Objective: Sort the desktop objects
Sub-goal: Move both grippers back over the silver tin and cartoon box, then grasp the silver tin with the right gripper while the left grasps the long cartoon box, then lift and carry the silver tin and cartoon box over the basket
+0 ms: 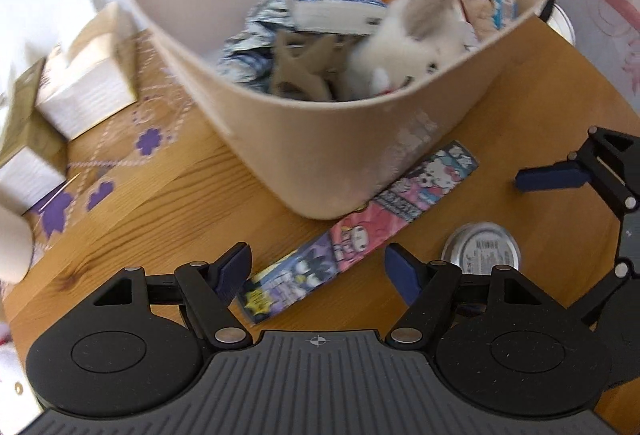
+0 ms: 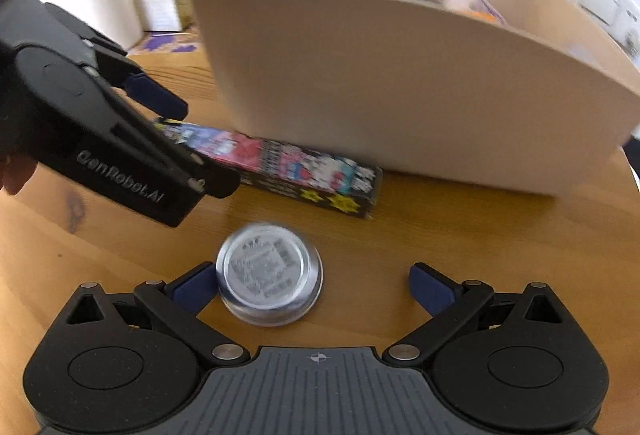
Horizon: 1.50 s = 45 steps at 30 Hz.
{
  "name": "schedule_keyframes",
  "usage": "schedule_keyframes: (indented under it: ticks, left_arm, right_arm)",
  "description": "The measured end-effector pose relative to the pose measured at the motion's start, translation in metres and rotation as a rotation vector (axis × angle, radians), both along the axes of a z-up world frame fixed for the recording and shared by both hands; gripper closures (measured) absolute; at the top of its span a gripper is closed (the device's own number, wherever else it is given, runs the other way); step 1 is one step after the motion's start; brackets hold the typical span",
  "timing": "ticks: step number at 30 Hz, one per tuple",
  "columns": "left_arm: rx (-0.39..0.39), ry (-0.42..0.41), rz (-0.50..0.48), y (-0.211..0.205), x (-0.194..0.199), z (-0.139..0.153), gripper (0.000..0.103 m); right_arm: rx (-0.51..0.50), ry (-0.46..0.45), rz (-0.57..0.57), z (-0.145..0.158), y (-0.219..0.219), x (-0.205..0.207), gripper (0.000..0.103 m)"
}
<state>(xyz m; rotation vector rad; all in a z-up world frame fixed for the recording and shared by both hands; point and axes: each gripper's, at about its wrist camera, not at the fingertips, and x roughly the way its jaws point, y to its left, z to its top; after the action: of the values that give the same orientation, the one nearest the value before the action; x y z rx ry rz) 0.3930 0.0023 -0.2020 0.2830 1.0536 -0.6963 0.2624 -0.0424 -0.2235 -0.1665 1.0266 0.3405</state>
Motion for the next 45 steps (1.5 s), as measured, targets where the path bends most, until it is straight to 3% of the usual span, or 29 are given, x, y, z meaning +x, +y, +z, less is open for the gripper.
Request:
schedule_keyframes:
  ticks: [6, 11, 14, 16, 18, 20, 29, 31, 33, 45]
  left_arm:
    - [0.014, -0.023, -0.036, -0.018, -0.012, 0.000, 0.028]
    - [-0.023, 0.005, -0.023, -0.030, -0.027, 0.000, 0.032]
    - [-0.030, -0.001, 0.001, -0.038, -0.036, 0.003, 0.042]
    - [-0.036, 0.002, 0.025, -0.041, -0.038, 0.005, 0.059]
    - [-0.035, 0.005, 0.045, -0.044, -0.038, 0.007, 0.066]
    - [-0.027, 0.006, 0.055, -0.046, -0.039, 0.007, 0.066]
    - [-0.009, 0.039, 0.156, -0.041, -0.049, 0.009, 0.070]
    - [-0.013, 0.045, 0.177, -0.037, -0.050, 0.008, 0.070]
    - [-0.015, 0.049, 0.189, -0.037, -0.051, 0.008, 0.071]
    - [-0.007, 0.057, 0.213, -0.028, -0.075, 0.011, 0.080]
  right_arm:
    - [-0.024, -0.029, -0.107, 0.000, -0.019, -0.008, 0.000]
    - [-0.031, -0.032, -0.142, 0.000, -0.039, -0.012, 0.000]
    - [-0.031, -0.029, -0.147, 0.000, -0.050, -0.013, 0.000]
    - [-0.011, -0.019, -0.127, -0.002, -0.052, -0.012, 0.000]
    - [0.001, -0.021, -0.092, -0.001, -0.052, -0.010, 0.000]
    - [0.004, -0.037, -0.050, 0.000, -0.048, -0.008, 0.000]
    - [0.015, -0.059, 0.063, 0.005, -0.044, -0.001, 0.016]
    - [0.021, -0.071, 0.094, 0.006, -0.042, -0.003, 0.024]
    - [0.030, -0.082, 0.140, 0.009, -0.040, -0.006, 0.050]
    - [0.037, -0.062, 0.200, 0.021, -0.050, -0.017, 0.052]
